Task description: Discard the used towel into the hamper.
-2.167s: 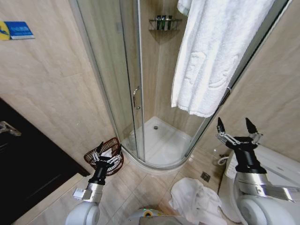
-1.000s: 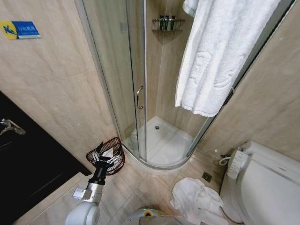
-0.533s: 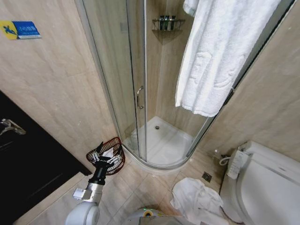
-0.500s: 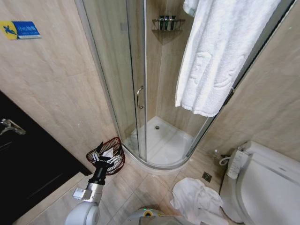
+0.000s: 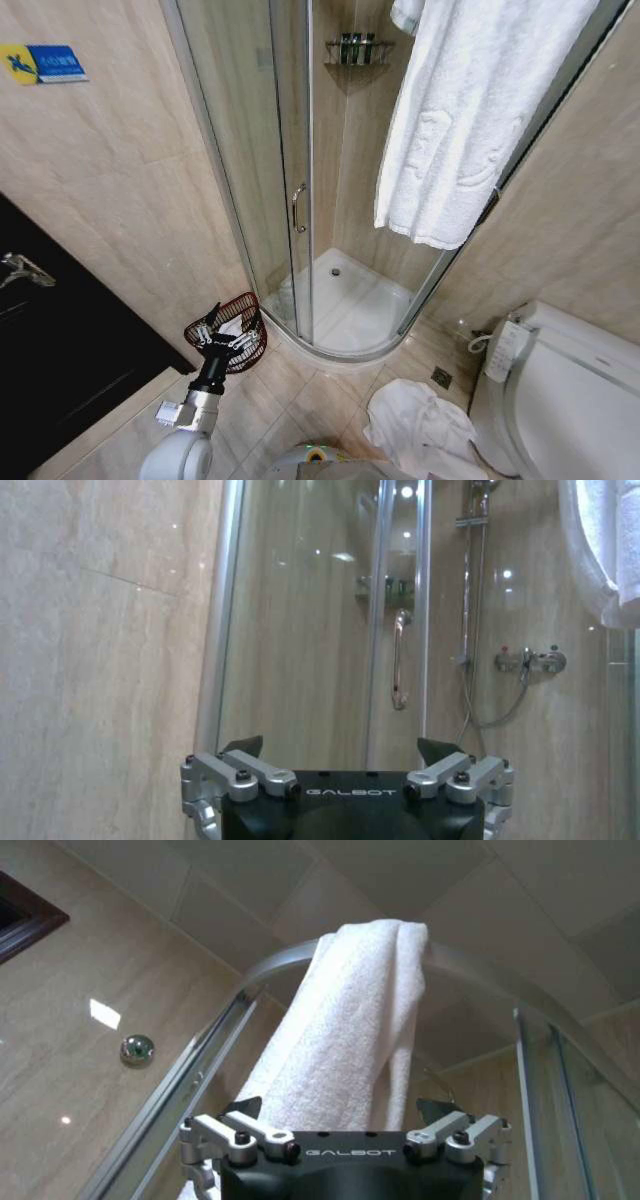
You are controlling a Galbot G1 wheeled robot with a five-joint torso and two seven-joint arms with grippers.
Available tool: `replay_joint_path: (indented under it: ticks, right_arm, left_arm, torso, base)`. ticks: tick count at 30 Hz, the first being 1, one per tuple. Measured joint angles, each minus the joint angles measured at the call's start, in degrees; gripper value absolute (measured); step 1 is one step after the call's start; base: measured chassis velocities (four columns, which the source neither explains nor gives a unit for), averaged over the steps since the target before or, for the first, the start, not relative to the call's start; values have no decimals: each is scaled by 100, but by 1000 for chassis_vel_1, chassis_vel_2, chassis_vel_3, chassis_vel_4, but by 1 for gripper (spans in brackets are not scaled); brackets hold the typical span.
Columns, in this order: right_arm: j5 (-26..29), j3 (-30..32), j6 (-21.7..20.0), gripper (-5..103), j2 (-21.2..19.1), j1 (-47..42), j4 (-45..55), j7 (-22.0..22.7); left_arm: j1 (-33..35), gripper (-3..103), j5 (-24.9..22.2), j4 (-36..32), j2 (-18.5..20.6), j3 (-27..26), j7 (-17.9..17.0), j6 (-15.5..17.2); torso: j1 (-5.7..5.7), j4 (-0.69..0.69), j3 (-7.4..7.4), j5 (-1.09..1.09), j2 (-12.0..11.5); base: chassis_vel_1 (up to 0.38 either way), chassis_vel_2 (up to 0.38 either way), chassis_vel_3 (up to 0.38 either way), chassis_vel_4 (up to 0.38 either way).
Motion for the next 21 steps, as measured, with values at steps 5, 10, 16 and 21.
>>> replay_joint_path:
  ticks: [5, 10, 16, 21]
  right_arm:
    - [0, 69, 4, 100, 21, -65, 1, -1]
    - [-2, 134, 9, 100, 32, -107, -39, -10]
    - [-13, 126, -37, 100, 12, -86, -113, 26]
    - [68, -19, -105, 100, -78, 18, -256, 63]
  left_arm:
    - [0, 100, 0, 0, 0, 0, 0, 0]
    - [0, 100, 0, 0, 0, 0, 0, 0]
    - [0, 100, 0, 0, 0, 0, 0, 0]
    - [0, 100, 0, 0, 0, 0, 0, 0]
  torso:
    - [0, 1, 0, 0, 0]
    - [0, 1, 0, 0, 0]
    - [0, 4, 0, 0, 0]
    - [0, 0, 0, 2, 0]
  base:
    - [15, 19, 32, 26]
    - [51, 66, 65, 54]
    - [43, 62, 64, 54]
    - [0, 0, 0, 0]
